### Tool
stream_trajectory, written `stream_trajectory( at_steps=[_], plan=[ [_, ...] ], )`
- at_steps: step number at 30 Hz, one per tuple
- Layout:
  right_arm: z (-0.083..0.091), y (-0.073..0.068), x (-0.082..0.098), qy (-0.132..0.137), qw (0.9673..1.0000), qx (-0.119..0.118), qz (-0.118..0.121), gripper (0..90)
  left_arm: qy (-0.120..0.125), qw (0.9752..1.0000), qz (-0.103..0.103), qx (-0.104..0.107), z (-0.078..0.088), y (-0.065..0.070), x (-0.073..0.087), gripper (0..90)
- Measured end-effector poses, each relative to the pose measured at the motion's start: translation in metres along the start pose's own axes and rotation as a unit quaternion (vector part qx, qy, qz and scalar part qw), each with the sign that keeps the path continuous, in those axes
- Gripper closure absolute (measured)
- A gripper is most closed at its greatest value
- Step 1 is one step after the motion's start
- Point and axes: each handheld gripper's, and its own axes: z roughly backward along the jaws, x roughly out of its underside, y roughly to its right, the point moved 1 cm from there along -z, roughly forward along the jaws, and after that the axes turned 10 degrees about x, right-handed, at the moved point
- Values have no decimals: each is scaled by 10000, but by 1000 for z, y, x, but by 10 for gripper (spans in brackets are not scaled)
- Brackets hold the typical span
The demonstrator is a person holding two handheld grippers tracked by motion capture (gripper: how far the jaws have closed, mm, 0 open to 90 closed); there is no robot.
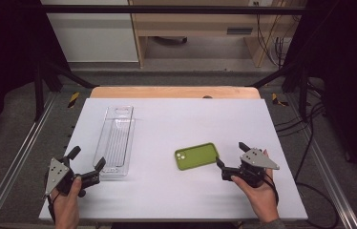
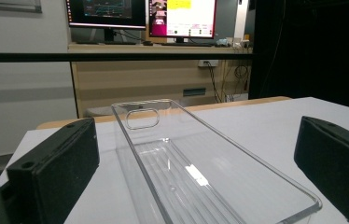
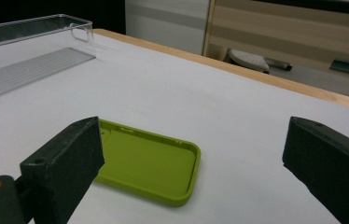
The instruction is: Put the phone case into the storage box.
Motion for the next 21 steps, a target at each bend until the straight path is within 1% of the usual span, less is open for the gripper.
stream_trajectory(
  at_steps=[1,2,3,4,7,9,11,14,15,16,18,20,21],
  plan=[
    [-1,1,-3,-59,10000,0,-19,52,-21,10000,-22,8,-1,1,0,0],
    [-1,2,-6,-134,9999,-24,-87,52,-21,10000,-22,8,-1,1,0,0],
    [-2,2,-8,-212,9995,-66,-235,53,-45,10000,-74,23,-2,2,0,0],
    [-3,3,-10,-298,9990,-80,-314,53,-58,9999,-93,31,-2,2,0,0],
    [-5,5,-16,-452,9983,-29,-380,53,-44,9999,-85,32,-2,3,0,0],
    [-6,7,-20,-493,9983,3,-302,53,-45,10000,-82,25,-1,3,0,0],
    [-7,10,-23,-592,9980,32,-220,54,-43,10000,-64,13,-1,2,0,0],
    [-8,13,-27,-626,9978,5,-217,57,-30,10000,-33,-9,0,1,0,0],
    [-9,15,-32,-690,9975,-23,-174,58,-27,10000,-27,-23,2,0,0,0],
    [-9,15,-32,-690,9975,-23,-174,58,-27,10000,-27,-23,2,0,0,0],
    [-12,17,-40,-794,9968,-61,-49,63,-8,10000,-22,-29,3,-1,0,0],
    [-13,18,-44,-852,9963,-107,-43,63,-2,10000,-6,-34,3,-2,0,0],
    [-14,19,-47,-890,9959,-132,-92,63,-2,10000,-5,-32,3,-2,0,0]
  ],
)
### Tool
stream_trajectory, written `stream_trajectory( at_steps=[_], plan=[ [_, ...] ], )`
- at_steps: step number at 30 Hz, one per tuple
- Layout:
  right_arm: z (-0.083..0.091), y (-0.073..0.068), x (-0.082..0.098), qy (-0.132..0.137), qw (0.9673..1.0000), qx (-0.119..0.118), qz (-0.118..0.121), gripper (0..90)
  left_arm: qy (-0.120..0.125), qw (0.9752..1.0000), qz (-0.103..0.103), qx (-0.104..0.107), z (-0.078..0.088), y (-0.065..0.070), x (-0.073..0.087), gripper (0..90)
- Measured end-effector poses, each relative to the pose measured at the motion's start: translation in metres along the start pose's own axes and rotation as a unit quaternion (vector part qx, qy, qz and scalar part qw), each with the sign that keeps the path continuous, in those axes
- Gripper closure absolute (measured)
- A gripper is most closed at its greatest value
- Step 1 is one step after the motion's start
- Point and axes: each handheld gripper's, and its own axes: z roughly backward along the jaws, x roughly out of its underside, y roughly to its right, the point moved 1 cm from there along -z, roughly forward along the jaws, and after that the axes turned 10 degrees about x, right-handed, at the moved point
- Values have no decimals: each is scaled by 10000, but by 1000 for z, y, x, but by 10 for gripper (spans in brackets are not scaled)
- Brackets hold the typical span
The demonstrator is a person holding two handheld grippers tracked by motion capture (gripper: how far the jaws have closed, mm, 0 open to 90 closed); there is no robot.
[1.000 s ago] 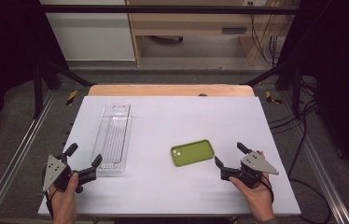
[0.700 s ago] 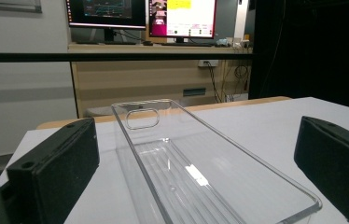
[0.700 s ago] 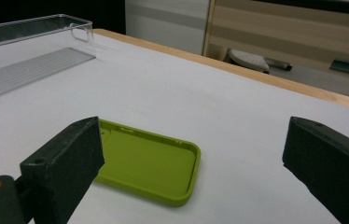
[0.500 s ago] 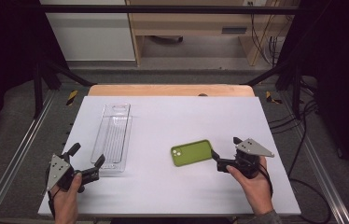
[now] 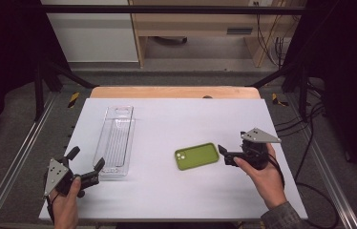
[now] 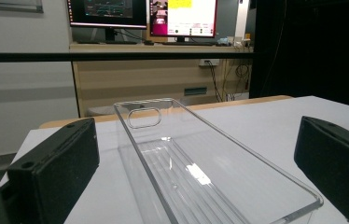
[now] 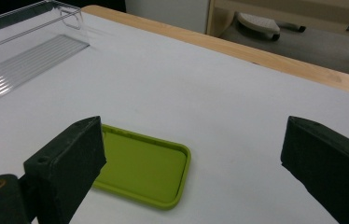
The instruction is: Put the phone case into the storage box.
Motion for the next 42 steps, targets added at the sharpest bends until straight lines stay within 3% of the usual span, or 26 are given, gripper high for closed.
stream_trajectory(
  at_steps=[6,17,22,30,42],
  plan=[
    [-2,1,-10,-104,9999,-46,102,59,-9,10000,0,16,-1,1,0,0],
    [-22,-4,-19,-553,9974,-133,452,65,14,10000,24,-1,1,-1,-1,0],
    [-31,-4,-17,-705,9965,-209,402,68,13,10000,43,-12,2,-1,0,0],
    [-47,-6,-13,-1031,9935,-208,426,74,20,10000,56,11,1,-1,0,0],
    [-66,-10,-7,-1548,9859,-288,564,82,-7,10000,51,15,1,-1,0,1]
  ],
)
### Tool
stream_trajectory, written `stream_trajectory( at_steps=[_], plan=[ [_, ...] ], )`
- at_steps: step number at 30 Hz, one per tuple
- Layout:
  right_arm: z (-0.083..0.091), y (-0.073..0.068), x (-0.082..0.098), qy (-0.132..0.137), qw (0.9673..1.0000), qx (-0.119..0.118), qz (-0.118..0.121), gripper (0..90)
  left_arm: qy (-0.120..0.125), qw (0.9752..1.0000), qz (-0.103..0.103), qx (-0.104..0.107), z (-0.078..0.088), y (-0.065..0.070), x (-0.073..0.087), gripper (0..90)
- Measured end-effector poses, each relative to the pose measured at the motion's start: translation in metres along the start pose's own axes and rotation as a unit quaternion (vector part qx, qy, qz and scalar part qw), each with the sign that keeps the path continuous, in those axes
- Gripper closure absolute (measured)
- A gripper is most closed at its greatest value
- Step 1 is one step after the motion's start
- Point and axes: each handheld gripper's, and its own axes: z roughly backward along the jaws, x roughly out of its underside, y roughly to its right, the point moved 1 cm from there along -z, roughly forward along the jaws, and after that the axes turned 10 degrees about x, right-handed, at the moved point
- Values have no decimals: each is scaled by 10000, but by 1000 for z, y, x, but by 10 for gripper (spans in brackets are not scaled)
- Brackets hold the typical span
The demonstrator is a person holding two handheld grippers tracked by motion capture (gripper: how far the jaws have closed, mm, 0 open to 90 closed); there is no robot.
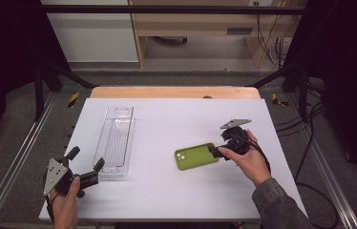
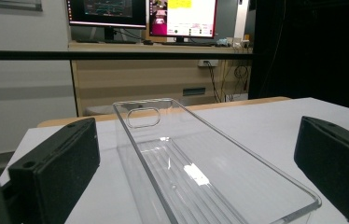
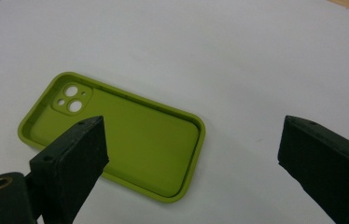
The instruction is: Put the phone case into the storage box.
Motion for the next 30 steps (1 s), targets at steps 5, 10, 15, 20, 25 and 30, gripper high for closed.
stream_trajectory(
  at_steps=[5,10,15,20,25,30],
  plan=[
    [-7,-2,0,-143,9999,-46,54,82,0,10000,32,-9,-1,0,1,3],
    [-11,-4,1,-310,9994,-93,84,87,-8,10000,27,6,-2,1,1,3],
    [-16,-6,2,-435,9989,-151,99,91,-3,10000,31,11,-2,1,1,2],
    [-18,-8,2,-548,9983,-128,134,125,-11,10000,23,15,-2,1,1,2],
    [-18,-8,1,-506,9985,-188,87,145,-42,10000,30,-4,-4,1,2,5],
    [-24,-8,3,-707,9972,-136,190,180,-18,10000,29,1,-3,1,1,5]
  ],
)
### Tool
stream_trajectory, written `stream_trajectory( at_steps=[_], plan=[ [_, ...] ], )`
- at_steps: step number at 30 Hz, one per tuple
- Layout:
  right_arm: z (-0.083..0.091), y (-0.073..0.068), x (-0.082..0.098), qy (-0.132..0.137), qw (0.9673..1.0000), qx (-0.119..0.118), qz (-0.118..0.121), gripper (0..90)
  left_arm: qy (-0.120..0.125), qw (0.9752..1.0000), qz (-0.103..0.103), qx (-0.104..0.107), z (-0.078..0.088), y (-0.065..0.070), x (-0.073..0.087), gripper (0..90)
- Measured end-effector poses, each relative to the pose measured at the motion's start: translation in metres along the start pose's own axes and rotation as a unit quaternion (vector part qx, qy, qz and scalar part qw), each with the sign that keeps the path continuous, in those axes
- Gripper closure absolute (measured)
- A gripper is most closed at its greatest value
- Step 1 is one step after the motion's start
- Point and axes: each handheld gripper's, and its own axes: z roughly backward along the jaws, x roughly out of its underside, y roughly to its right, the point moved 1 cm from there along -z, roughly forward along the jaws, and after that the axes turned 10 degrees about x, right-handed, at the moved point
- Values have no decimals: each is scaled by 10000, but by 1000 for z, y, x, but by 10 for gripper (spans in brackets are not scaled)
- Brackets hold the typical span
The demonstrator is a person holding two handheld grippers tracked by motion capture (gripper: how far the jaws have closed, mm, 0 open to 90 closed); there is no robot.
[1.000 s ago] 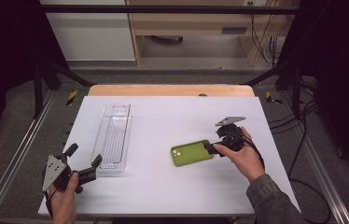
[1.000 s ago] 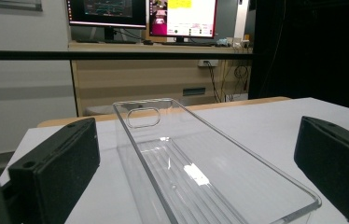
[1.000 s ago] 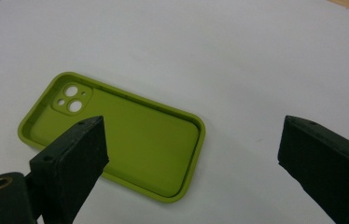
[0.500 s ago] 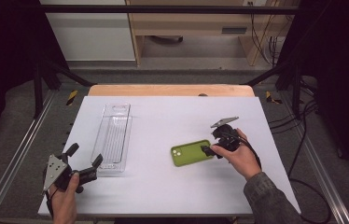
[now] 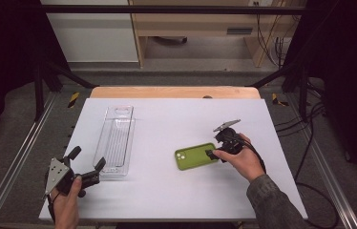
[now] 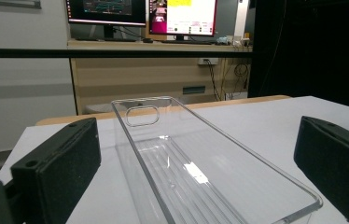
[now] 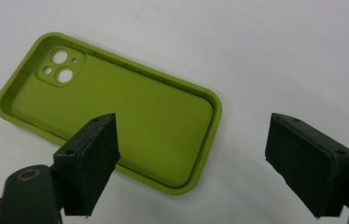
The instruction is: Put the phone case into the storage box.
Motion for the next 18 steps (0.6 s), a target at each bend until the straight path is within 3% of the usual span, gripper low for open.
stream_trajectory(
  at_steps=[9,18],
  plan=[
    [-5,2,1,-212,9997,-98,-30,310,12,10000,39,13,1,0,-1,4],
    [-10,7,1,-272,9995,-84,-147,508,-3,10000,0,-3,1,1,-1,5]
  ],
)
